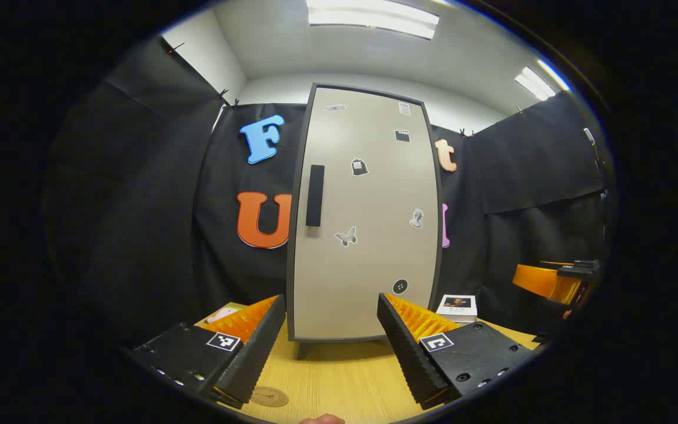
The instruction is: Open the cabinet door with the right hand, grasp the bottle in the cabinet with the left hand and place it on the coaster, then close the cabinet door with the right hand.
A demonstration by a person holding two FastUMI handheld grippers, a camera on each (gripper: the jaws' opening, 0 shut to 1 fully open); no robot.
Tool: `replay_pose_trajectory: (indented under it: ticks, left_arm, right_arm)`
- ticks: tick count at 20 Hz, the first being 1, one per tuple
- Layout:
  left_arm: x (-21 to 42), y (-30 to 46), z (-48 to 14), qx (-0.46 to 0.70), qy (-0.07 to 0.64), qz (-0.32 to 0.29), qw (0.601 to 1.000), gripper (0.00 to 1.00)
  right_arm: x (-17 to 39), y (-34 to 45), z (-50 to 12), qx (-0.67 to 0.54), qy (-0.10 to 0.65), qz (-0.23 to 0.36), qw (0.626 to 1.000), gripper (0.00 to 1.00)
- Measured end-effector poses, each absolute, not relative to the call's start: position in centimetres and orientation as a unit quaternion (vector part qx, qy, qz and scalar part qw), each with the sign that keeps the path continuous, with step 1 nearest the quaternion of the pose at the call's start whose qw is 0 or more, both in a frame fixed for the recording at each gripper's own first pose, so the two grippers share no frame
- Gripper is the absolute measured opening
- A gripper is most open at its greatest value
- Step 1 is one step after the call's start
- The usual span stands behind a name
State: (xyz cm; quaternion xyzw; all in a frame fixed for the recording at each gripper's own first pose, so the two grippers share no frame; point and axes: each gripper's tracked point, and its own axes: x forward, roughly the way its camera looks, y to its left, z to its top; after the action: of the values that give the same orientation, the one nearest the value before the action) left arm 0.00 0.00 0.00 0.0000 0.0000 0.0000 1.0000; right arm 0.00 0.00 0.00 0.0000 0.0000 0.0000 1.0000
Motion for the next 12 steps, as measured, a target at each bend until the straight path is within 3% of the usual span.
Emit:
replay_pose_trajectory:
  ticks: [12]
  left_arm:
    - [-0.45,-0.4,0.9,0.021,-0.015,0.01,1.0,0.95]
  right_arm:
    - [-0.57,0.07,0.26,0.006,-0.006,0.013,1.0,0.99]
